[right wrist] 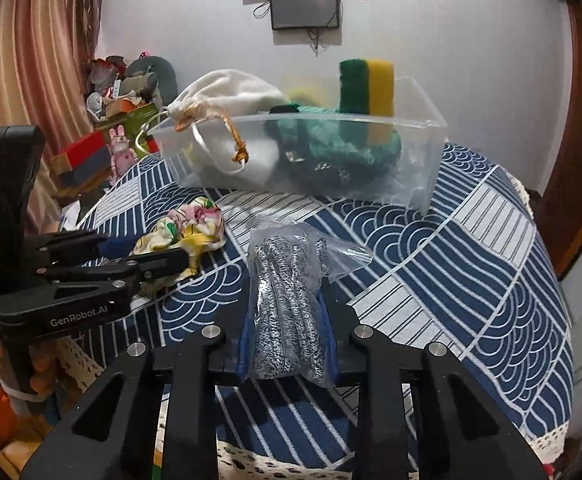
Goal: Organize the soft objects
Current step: 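Grasp the bag of steel-wool scrubbers with the right tool while the left tool grasps the floral scrunchie, then place the scrubber bag into the clear box with the right tool while the left tool drops the scrunchie in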
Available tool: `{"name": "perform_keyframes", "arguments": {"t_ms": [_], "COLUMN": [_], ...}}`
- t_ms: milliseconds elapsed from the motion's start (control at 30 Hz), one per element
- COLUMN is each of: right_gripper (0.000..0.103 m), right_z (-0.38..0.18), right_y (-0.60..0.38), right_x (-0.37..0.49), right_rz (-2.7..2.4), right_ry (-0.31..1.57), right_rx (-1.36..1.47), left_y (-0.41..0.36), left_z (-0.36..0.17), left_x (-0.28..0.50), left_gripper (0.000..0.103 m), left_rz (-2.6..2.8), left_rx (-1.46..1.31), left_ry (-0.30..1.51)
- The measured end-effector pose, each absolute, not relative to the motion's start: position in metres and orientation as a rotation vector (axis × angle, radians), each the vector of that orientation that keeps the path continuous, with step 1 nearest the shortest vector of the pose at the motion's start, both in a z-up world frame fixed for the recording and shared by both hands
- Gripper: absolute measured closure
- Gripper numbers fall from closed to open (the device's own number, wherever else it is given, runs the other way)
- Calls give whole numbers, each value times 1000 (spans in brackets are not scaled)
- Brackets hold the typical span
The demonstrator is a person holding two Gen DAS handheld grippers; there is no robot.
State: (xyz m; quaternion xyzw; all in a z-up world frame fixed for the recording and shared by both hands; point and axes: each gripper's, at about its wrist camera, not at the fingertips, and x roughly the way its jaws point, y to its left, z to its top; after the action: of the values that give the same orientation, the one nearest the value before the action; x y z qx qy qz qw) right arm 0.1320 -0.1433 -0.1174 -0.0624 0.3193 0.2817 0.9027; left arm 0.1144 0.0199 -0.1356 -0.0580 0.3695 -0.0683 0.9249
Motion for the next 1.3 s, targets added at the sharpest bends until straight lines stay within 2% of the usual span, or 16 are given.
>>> {"name": "perform_keyframes", "arguments": {"t_ms": [200, 467, 800, 1067, 1300], "right_gripper": [78, 78, 78, 78, 78], "right_z": [-102, -74, -44, -30, -34], "right_y": [-150, -151, -140, -118, -101], "right_x": [133, 136, 152, 177, 208], "right_rz": [567, 540, 540, 553, 564], "right_ry": [618, 528, 441, 421, 477], "right_rx": [-102, -92, -73, -82, -88], "left_y": [22, 32, 30, 33, 31], "left_z": [-121, -73, -31, -24, -36], "left_x": [105, 86, 106, 150, 196], "left_gripper": [87, 87, 87, 87, 87], "left_rz": [-139, -134, -125, -126, -93], "left_rx": [-117, -119, -111, -131, -103], "left_ry": [716, 585, 475, 482, 544]}}
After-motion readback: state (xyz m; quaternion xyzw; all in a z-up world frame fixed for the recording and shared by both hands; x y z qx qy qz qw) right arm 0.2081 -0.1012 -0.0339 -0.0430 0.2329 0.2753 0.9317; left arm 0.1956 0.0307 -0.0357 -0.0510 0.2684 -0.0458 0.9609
